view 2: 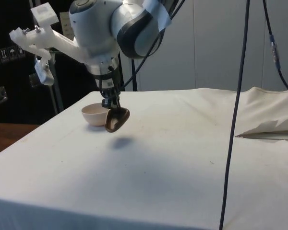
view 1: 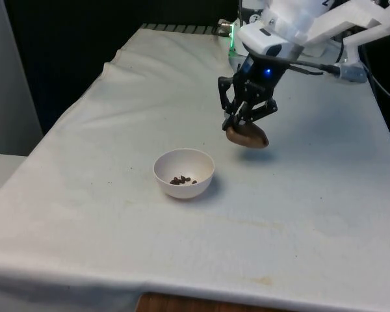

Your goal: Pour the coffee beans from the cup into the bowl.

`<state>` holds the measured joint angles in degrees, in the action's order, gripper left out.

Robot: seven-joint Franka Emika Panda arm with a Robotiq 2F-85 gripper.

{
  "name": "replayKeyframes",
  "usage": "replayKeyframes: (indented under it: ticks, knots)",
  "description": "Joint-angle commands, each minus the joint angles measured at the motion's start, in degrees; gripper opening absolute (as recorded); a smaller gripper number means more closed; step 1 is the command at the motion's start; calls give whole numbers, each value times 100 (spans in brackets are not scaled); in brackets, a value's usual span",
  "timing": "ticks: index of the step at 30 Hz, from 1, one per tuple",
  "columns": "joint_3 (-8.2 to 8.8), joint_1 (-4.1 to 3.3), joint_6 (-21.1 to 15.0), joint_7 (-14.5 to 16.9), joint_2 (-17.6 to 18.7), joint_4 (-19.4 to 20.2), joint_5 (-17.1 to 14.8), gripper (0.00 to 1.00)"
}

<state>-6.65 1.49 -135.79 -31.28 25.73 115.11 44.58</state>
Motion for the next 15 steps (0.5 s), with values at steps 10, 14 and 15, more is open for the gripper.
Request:
replayKeyframes:
  ticks: [10, 14, 15]
  knots:
    - [206, 80, -722, 281, 29, 355, -206, 0]
    - [344, 86, -1026, 378, 46, 527, -246, 0]
    - [378, 86, -1083, 395, 46, 561, -241, 0]
